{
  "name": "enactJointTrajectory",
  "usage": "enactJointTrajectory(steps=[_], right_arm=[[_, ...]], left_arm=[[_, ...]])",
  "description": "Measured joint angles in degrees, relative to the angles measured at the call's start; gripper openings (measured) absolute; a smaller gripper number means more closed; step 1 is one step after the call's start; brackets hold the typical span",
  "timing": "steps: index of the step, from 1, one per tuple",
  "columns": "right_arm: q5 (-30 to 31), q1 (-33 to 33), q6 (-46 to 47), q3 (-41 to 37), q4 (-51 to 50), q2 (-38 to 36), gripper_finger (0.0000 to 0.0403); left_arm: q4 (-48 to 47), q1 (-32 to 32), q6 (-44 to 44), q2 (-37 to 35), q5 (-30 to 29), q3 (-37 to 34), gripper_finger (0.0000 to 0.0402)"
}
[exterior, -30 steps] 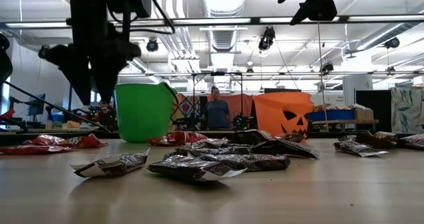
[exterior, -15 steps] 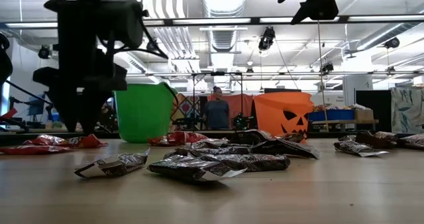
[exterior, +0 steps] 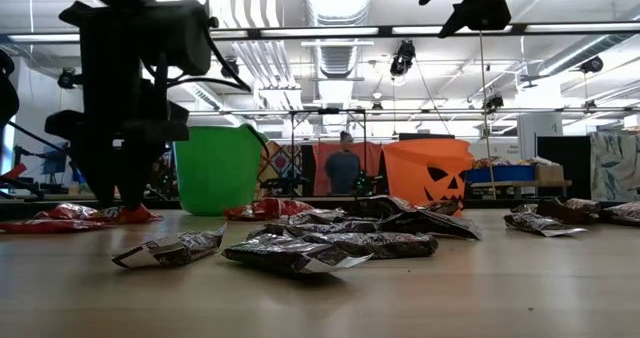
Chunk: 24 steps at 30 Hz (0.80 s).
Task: Sort candy
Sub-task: Put the red candy into the black bucket
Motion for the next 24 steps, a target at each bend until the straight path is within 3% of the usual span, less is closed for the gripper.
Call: enactJointTrajectory(steps=[24], right_arm=[[1.0, 0.1, 0.7, 0.0, 0.0, 0.0, 0.0258]], left_arm=[[0.0, 0.0, -1.5, -0.1, -2.5, -1.9, 0.0228]])
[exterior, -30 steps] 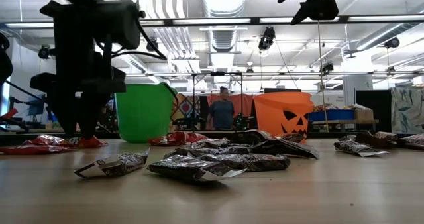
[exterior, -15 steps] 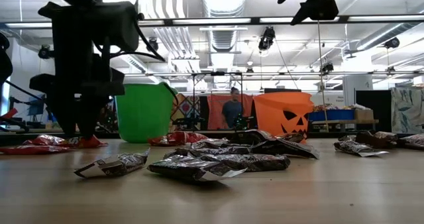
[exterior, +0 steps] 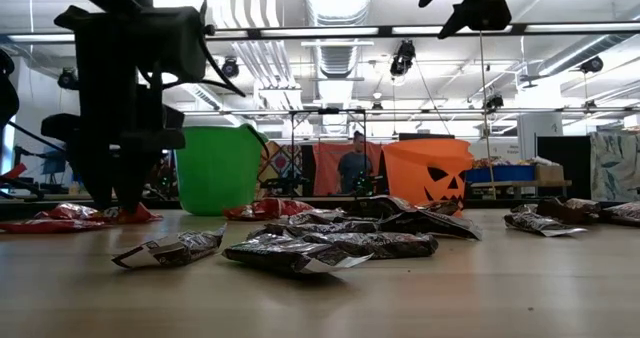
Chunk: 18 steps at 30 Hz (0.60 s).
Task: Sort candy
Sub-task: Put the red candy into the black bucket
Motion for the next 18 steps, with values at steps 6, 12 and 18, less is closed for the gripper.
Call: enactJointTrajectory(steps=[6, 12, 18], right_arm=[[0.0, 0.0, 0.4, 0.0, 0.0, 0.0, 0.0258], [-0.1, 0.0, 0.9, 0.0, 0.0, 0.0, 0.0263], [-0.1, 0.0, 0.9, 0.0, 0.0, 0.0, 0.0256]], left_arm=[[1.6, 0.0, -1.1, 0.0, -0.9, -2.3, 0.0228], [2.8, 0.0, -1.2, 0.0, -1.3, -2.5, 0.0227], [3.1, 0.0, -1.1, 0.0, -1.4, -2.9, 0.0193]])
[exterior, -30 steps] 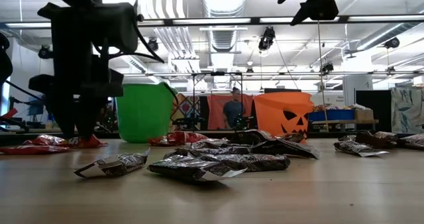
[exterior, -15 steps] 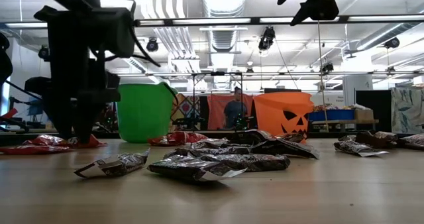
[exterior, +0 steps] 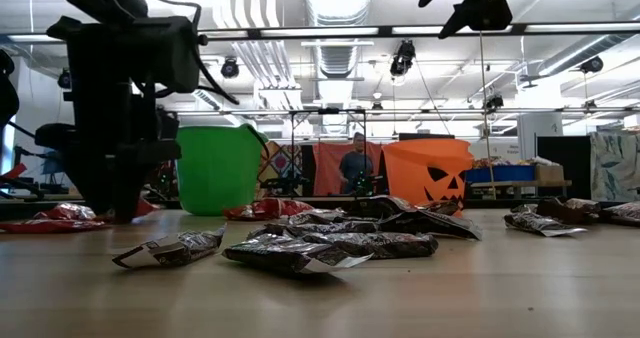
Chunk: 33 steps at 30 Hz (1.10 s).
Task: Sort candy
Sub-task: Put the red candy into the black bucket
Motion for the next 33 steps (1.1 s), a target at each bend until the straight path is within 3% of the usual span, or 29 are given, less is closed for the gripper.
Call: enactJointTrajectory(steps=[12, 19, 33], right_arm=[[0.0, 0.0, 0.0, 0.0, 0.0, 0.0, 0.0258], [0.0, 0.0, -0.2, 0.0, 0.0, 0.0, 0.0258], [0.0, 0.0, -0.7, 0.0, 0.0, 0.0, 0.0255]], left_arm=[[-0.3, 0.0, 0.0, 0.0, -0.2, -0.5, 0.0065], [-0.6, -0.2, -0.1, -0.2, -0.5, -0.3, 0.0012], [-6.5, -2.7, 7.9, -4.2, 1.4, 8.1, 0.0000]])
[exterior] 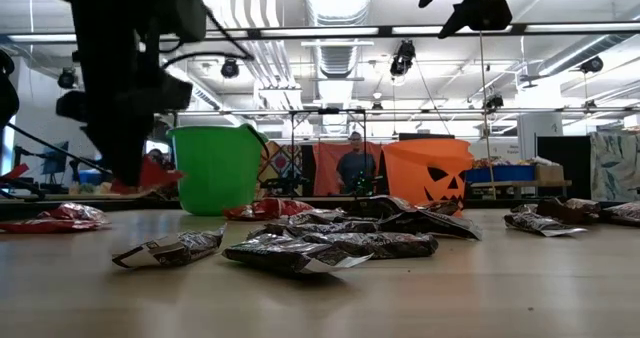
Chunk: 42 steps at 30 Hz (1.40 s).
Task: Sort candy
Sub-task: Put the red candy into the black bucket
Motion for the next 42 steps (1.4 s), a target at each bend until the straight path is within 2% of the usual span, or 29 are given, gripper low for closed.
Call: enactJointTrajectory(steps=[5, 11, 14, 19, 21, 25, 31, 36, 42], right_arm=[[0.0, 0.0, -0.3, 0.0, 0.0, 0.0, 0.0251], [0.0, 0.0, -0.7, 0.0, 0.0, 0.0, 0.0255], [0.0, 0.0, -1.2, 0.0, 0.0, 0.0, 0.0256], [0.0, 0.0, -2.0, 0.0, 0.0, 0.0, 0.0251], [0.0, 0.0, -2.0, 0.0, 0.0, 0.0, 0.0252], [0.0, 0.0, -2.4, 0.0, 0.0, 0.0, 0.0255], [-0.1, 0.0, -3.1, 0.0, 0.0, 0.0, 0.0252], [-0.1, 0.0, -3.9, 0.0, 0.0, 0.0, 0.0254], [-0.1, 0.0, -4.2, 0.0, 0.0, 0.0, 0.0254]], left_arm=[[-0.2, -0.5, 5.7, -4.0, 3.1, 1.1, 0.0000], [-0.7, -2.3, 13.2, -11.0, 14.2, 4.5, 0.0000], [-0.7, -4.1, 14.8, -13.7, 20.3, 8.4, 0.0000], [-3.9, -8.4, 14.2, -15.4, 21.2, 17.8, 0.0000], [-6.7, -11.1, 10.9, -14.9, 22.6, 21.7, 0.0000], [-9.2, -19.7, 1.5, -12.5, 29.5, 26.4, 0.0000], [-9.3, -33.6, -7.0, -6.9, 32.1, 26.6, 0.0000], [-10.2, -35.6, -9.4, -2.9, 31.6, 25.4, 0.0000], [-11.5, -35.5, -7.6, -0.5, 30.7, 25.4, 0.0000]])
